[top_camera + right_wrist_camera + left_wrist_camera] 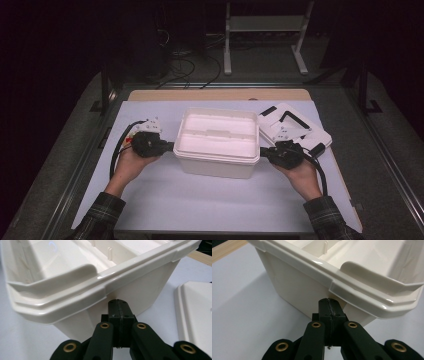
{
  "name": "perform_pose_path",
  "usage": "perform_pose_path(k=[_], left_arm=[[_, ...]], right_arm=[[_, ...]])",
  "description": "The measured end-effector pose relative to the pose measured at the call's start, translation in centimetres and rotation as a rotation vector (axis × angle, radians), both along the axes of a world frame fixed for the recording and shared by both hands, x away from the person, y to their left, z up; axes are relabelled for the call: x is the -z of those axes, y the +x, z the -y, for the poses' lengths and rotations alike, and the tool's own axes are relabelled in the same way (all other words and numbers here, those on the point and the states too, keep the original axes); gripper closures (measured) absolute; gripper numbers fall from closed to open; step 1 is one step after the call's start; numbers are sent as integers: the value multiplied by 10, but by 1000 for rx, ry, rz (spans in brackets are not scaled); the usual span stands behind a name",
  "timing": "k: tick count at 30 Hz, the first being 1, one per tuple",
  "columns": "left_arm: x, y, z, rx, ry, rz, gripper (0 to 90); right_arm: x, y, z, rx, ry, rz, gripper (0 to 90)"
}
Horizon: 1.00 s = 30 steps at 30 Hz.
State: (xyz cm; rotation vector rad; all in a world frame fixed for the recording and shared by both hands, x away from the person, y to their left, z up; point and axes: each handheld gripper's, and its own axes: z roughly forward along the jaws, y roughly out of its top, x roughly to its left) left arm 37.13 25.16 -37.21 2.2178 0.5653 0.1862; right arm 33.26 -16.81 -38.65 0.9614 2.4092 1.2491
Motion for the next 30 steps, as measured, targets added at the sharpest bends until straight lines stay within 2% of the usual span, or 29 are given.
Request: perform_pose_path(k=[1,5,11,19,23,30], left_arm=[[0,0,0,0,0,0,899],[-2,-16,-2,8,2,17,899],[-1,-28,-4,11,-10,14,899],[0,-49,-6,32,-32,2,899],[1,-56,-6,42,-41,-5,899],[2,-74,-4,82,-58,-19,899]], right_arm=[[0,0,0,0,0,0,900],[-4,-9,1,-19,2,10,900],[-4,-18,2,-49,8,13,900],[-5,-35,5,-91,8,12,900],[-5,-40,7,-94,8,9,900],[-6,-56,12,-115,4,6,900]])
